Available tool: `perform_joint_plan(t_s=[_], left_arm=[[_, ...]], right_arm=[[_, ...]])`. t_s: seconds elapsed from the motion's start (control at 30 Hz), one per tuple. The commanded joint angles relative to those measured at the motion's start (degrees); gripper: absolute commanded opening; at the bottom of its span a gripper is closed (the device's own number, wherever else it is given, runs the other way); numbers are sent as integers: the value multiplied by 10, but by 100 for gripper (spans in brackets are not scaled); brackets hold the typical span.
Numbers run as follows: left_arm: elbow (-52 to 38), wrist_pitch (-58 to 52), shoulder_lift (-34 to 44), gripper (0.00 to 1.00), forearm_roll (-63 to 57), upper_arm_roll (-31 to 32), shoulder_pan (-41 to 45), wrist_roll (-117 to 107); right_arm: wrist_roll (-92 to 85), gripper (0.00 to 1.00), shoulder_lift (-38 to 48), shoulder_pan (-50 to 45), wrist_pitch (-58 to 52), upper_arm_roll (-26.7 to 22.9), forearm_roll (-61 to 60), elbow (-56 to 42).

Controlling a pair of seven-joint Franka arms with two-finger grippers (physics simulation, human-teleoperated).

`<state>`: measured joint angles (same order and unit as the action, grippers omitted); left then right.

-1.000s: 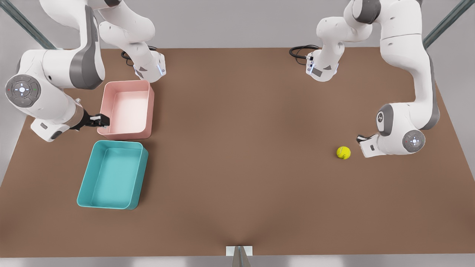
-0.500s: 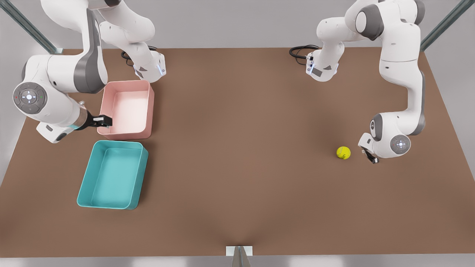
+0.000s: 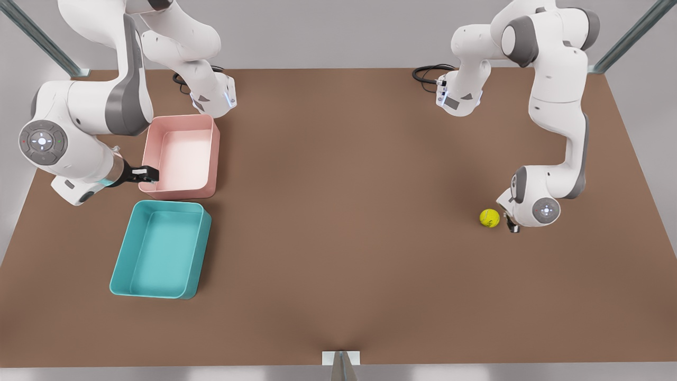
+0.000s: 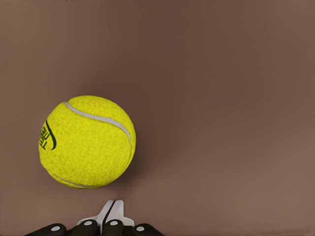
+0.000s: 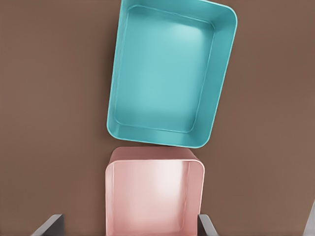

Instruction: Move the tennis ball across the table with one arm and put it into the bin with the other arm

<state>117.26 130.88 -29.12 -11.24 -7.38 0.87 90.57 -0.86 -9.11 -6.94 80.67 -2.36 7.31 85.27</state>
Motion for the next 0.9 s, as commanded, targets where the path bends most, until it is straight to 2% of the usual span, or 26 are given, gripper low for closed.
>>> perform_joint_plan(t_s=[0.0,0.13,0.37,0.5,0.53,0.6,0.67,0.7,0.73,0.8,0.83,0.87], left_arm=[[0,6,-1,21,0,0,0,67],[-1,40,-2,21,0,0,4,56],[0,36,-2,21,1,0,13,26],[2,36,-1,21,6,4,89,-138],[2,35,-1,21,7,39,98,-235],[1,34,-1,21,7,146,111,-564],[-7,33,1,21,10,160,109,-622],[-20,9,1,21,10,160,106,-621],[-69,-77,1,21,10,160,103,-622],[-229,-320,22,21,14,156,101,-678],[-330,-442,41,66,12,156,96,-826],[-337,-482,103,100,12,130,106,-960]], right_arm=[[4,100,1,-1,-2,0,-1,-1],[4,100,0,0,0,0,-1,-4],[3,100,-1,0,0,0,-2,-4],[3,100,-4,0,0,0,-1,-4],[3,100,-4,0,1,0,-1,-4],[3,100,-4,-1,0,0,-1,-4],[0,100,-3,-1,-1,0,-1,-4],[-1,100,-3,-1,-2,0,-2,-4],[-2,100,-3,-1,-2,0,-2,-4],[-4,100,-4,-1,-2,0,-3,-4],[-4,100,-4,-1,-2,0,-4,-5],[-4,100,-4,-1,-2,0,-5,-5]])
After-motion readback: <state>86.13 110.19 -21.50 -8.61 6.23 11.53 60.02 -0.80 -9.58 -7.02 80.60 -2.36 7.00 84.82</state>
